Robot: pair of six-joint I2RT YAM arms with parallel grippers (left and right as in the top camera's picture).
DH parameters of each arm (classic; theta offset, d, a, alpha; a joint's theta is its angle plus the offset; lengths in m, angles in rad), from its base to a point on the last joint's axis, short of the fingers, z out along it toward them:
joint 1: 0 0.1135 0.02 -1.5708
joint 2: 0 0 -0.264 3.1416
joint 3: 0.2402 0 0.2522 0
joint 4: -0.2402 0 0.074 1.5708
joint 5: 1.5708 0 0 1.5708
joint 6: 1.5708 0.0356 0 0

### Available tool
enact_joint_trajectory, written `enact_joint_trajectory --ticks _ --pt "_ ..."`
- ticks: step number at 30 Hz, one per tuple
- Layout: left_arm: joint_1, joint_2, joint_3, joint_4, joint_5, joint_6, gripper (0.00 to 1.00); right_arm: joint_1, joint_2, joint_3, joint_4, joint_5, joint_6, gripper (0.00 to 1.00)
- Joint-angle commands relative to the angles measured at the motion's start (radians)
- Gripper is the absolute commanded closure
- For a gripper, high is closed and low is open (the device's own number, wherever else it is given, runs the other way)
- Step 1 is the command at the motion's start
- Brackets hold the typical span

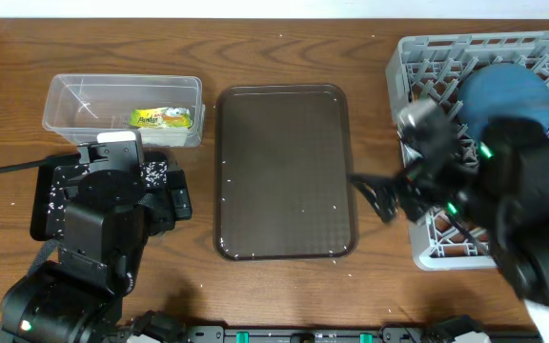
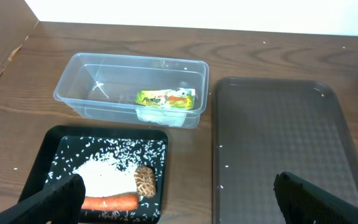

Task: Sort waste into correct bins and load items into the dishwasher rack

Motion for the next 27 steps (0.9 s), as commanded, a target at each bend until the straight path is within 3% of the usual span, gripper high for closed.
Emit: enact_joint_trajectory --ticks 1,6,11,23,27 --pt "0.006 -0.001 0.005 -0.003 -0.013 0.017 0.02 -0.002 -0.107 0.008 -0.039 0.107 -0.137 0.01" --pt "0.006 -0.001 0.005 -0.003 -0.013 0.017 0.02 -0.032 -0.182 -0.032 -0.040 0.304 -0.145 0.01" --pt "0.006 -0.001 0.005 -0.003 -0.012 0.017 0.02 -0.075 -0.247 -0.197 0.108 0.311 -0.176 0.01" --pt "0.006 -0.001 0.005 -0.003 -0.012 0.017 0.02 -0.153 -0.613 -0.937 0.679 0.203 -0.172 0.01" --pt "0.006 -0.001 0.005 -0.003 -0.013 0.017 0.02 -0.154 -0.762 -1.114 0.785 0.172 -0.172 0.01"
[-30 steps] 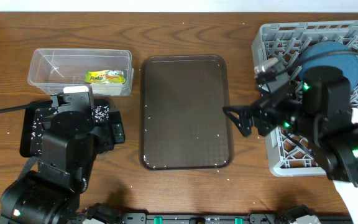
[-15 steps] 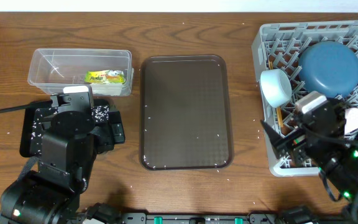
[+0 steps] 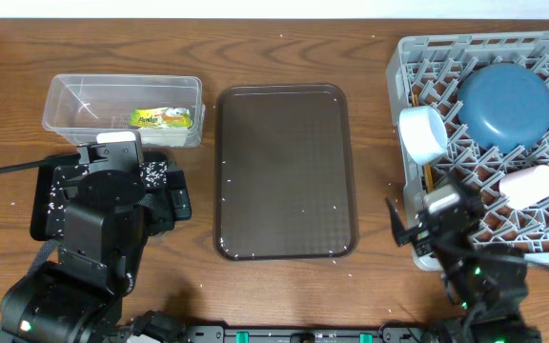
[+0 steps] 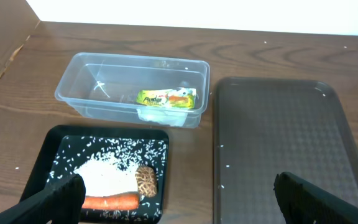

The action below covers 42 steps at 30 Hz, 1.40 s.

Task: Sort waste into correct bins and load items into the dishwasher rack

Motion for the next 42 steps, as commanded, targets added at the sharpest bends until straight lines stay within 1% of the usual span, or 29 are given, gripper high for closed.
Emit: enact_joint_trajectory --ticks 1,7,9,42 --pt "0.006 0.000 0.005 -0.001 -0.009 0.017 0.02 -0.012 -0.108 -0.113 0.038 -0.048 -0.008 0.01" --pt "0.006 0.000 0.005 -0.001 -0.010 0.017 0.02 -0.012 -0.255 -0.256 0.090 -0.059 -0.009 0.01" --pt "0.006 0.000 0.005 -0.001 -0.009 0.017 0.02 -0.013 -0.282 -0.277 0.147 -0.059 -0.004 0.01" --pt "0.006 0.000 0.005 -0.001 -0.010 0.017 0.02 -0.018 -0.280 -0.278 0.137 -0.058 -0.005 0.01"
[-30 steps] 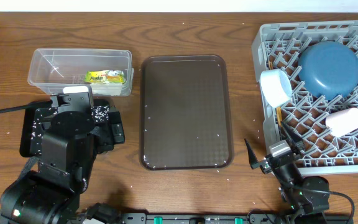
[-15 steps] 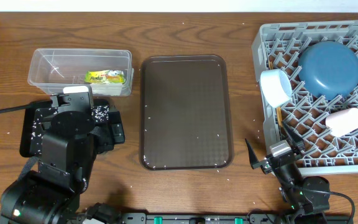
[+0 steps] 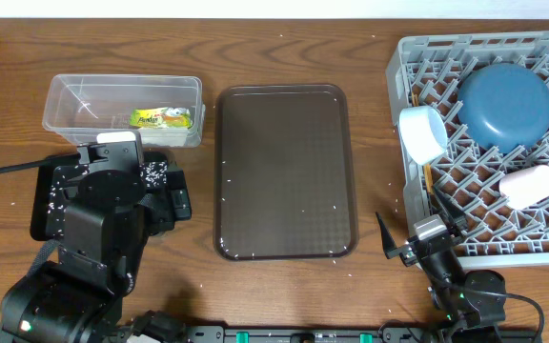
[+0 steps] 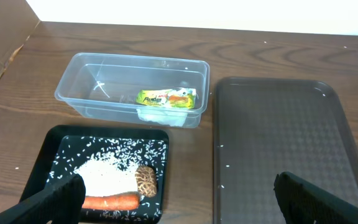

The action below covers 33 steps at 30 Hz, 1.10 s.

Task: Sort waste into correct bins and load items into the dishwasher rack

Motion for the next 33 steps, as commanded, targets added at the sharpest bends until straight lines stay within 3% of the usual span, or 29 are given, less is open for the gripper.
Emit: enact_joint_trajectory --ticks 1,6,18,24,33 --pt "0.006 -0.002 0.004 -0.001 -0.010 0.017 0.02 -0.006 -0.007 -0.004 -0.001 -0.008 -0.005 0.01" --pt "0.041 -0.058 -0.042 -0.002 -0.014 0.016 0.02 -0.006 -0.007 -0.004 -0.001 -0.008 -0.005 0.01" --pt "0.332 -0.449 -0.491 0.450 0.312 0.037 0.02 -0.006 -0.007 -0.004 -0.001 -0.008 -0.005 0.01" --pt "0.361 -0.644 -0.682 0.564 0.367 0.071 0.02 -0.006 -0.007 -0.004 -0.001 -0.008 -0.005 0.01" --pt "0.361 -0.832 -0.874 0.589 0.381 0.100 0.02 -0.006 -0.007 -0.004 -0.001 -0.008 -0.005 0.01"
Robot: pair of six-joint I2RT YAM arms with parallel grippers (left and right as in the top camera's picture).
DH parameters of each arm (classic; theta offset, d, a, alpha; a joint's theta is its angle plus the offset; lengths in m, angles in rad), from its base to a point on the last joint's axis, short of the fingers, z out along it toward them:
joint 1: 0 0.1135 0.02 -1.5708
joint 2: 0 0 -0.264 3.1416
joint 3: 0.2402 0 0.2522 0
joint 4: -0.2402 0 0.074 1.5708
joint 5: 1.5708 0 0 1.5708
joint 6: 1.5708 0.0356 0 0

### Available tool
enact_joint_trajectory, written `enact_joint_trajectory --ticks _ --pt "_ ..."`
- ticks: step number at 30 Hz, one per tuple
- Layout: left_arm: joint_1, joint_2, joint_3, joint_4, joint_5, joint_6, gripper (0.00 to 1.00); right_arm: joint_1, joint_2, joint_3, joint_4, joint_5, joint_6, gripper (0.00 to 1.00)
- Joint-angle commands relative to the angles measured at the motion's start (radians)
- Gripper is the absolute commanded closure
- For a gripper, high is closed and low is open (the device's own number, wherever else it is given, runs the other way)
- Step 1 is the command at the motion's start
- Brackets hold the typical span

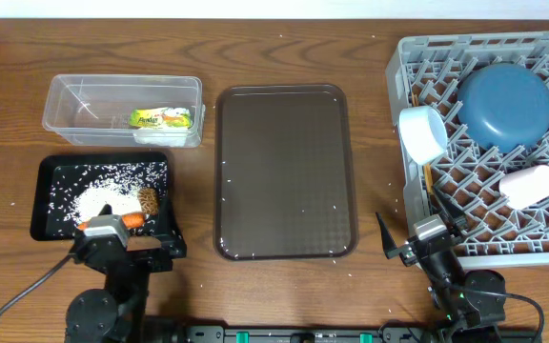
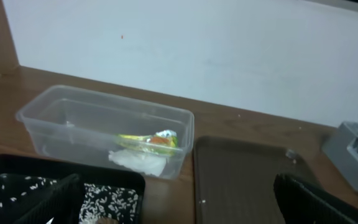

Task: Sort waste into correct bins and load items into the dishwasher rack

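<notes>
The clear bin point(image 1: 122, 110) holds a green-yellow wrapper point(image 1: 165, 117) and shows again as the clear bin point(image 2: 104, 127) with the wrapper point(image 2: 148, 142). In front of it the black tray point(image 1: 50, 181) carries rice, a carrot and a mushroom. The grey dishwasher rack point(image 1: 446, 71) holds a blue plate point(image 1: 503, 105) and two white cups point(image 1: 422, 133). My left gripper point(image 1: 146, 250) sits low at the table's front edge; in its own view the left gripper point(image 2: 179, 211) is open and holds nothing. My right gripper point(image 1: 389, 243) rests by the rack's front left corner.
A brown serving tray point(image 1: 284, 171) lies in the middle of the table. Rice grains are scattered around it. A pale wall point(image 2: 197, 50) stands behind the table. The rack's corner point(image 2: 356, 146) shows at the right of the left wrist view.
My left arm stood over the black tray and hid much of it. Now it is folded low at the front edge, its camera looks level, and the tray is uncovered. The right arm has not moved.
My right arm was blurred over the rack's front left part. Then it was at the rack's front edge, then folded at the table's front edge, where it stays. The left arm held still above the black tray until now, when it is folded low too.
</notes>
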Motion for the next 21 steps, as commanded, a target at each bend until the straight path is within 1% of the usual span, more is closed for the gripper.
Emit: enact_joint_trajectory --ticks 1,6,16,18,21 --pt "0.004 -0.056 -0.058 0.012 0.019 0.024 0.02 -0.006 -0.006 -0.004 0.000 -0.008 -0.005 0.01" --pt "0.004 -0.064 -0.126 0.050 0.029 0.024 0.02 -0.006 -0.006 -0.004 0.000 -0.008 -0.005 0.01" --pt "0.004 -0.064 -0.290 0.061 0.029 0.023 0.02 -0.006 -0.006 -0.004 0.000 -0.008 -0.005 0.01" --pt "0.004 -0.064 -0.332 0.088 0.029 0.016 0.02 -0.006 -0.006 -0.004 0.000 -0.008 -0.005 0.01" --pt "0.003 -0.064 -0.391 0.178 0.029 0.017 0.02 -0.006 -0.006 -0.004 0.000 -0.008 -0.005 0.01"
